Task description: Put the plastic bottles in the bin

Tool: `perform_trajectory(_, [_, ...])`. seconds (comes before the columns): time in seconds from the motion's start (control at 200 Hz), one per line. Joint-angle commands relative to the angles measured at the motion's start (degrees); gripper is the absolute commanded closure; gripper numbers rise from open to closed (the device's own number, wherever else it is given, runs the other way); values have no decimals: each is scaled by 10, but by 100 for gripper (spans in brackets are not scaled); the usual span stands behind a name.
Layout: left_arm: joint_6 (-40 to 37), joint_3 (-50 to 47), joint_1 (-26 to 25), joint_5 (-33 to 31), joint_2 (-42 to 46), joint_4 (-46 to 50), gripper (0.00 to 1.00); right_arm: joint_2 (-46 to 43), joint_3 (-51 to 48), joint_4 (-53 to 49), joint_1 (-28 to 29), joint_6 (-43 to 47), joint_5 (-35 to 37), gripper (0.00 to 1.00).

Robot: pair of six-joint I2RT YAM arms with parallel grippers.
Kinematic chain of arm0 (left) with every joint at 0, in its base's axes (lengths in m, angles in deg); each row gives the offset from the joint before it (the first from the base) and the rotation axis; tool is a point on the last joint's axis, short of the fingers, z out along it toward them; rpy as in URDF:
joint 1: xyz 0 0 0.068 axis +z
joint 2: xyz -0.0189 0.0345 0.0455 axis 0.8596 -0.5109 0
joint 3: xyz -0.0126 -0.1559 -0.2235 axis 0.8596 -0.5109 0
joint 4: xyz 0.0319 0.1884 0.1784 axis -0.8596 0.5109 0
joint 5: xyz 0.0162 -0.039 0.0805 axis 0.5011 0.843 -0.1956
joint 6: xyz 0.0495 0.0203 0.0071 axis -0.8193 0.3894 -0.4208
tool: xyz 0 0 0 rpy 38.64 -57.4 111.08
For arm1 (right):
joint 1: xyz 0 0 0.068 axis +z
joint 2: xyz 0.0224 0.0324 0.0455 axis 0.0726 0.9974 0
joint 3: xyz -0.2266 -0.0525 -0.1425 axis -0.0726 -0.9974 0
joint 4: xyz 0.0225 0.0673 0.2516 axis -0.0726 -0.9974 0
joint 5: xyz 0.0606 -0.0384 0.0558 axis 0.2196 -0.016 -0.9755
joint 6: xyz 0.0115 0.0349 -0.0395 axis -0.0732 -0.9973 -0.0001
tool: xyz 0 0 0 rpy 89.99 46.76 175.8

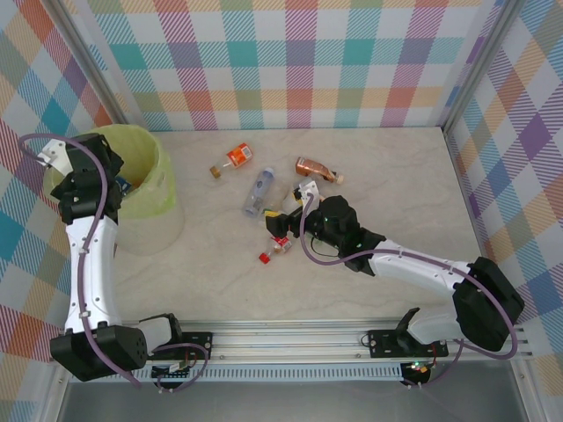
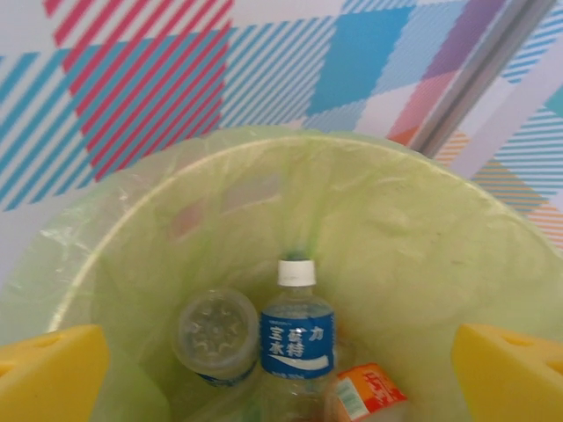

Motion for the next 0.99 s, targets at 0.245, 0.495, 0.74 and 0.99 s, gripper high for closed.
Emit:
perform_trajectory(0.245, [-57, 91, -148, 7, -18, 1, 0, -7, 4, -1, -3, -25, 27, 0])
perform_trajectory(0.495, [-131, 131, -283, 78, -67, -34, 0, -30, -15, -29, -3, -49, 104, 0])
perform_trajectory(0.74, [-199, 195, -337, 209, -238, 14, 0, -65, -43, -61, -3, -87, 151, 0])
perform_trajectory(0.99, [-274, 207, -351, 190, -374, -5, 0, -99, -68, -94, -3, -119, 163, 0])
